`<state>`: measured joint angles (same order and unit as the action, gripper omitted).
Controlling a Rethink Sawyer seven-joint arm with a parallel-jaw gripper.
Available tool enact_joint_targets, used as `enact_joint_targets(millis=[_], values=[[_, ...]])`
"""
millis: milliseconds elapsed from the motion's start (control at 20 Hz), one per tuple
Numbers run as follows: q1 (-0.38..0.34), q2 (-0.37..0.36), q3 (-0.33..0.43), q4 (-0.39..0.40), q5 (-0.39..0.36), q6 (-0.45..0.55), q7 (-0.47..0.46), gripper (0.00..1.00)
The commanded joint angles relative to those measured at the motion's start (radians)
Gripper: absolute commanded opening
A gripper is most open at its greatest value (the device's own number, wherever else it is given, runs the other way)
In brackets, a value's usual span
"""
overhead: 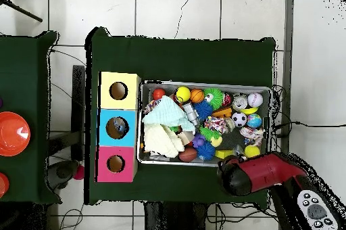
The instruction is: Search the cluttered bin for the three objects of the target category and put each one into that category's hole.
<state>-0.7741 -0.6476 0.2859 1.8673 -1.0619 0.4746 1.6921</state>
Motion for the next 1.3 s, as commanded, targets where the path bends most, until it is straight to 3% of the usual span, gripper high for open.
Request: enact_joint_targets(millis=[50,450,1100,1250,1300], values=[[0.003,0.033,0.014,-0.079,-0.08,0.024,-0.144,1.0],[0.007,-0.004,0.018,-0.051,-0.036,0.047,-0.133,1.0],[-0.016,-0.151,0.062,0.03,0.102,0.133,-0.198,1.0],[-0.012,-0.145,0.059,0.024,0.091,0.122,-0.201,1.0],[0.001,-0.108,0.044,0.0,0.059,0.106,-0.178,1.0]])
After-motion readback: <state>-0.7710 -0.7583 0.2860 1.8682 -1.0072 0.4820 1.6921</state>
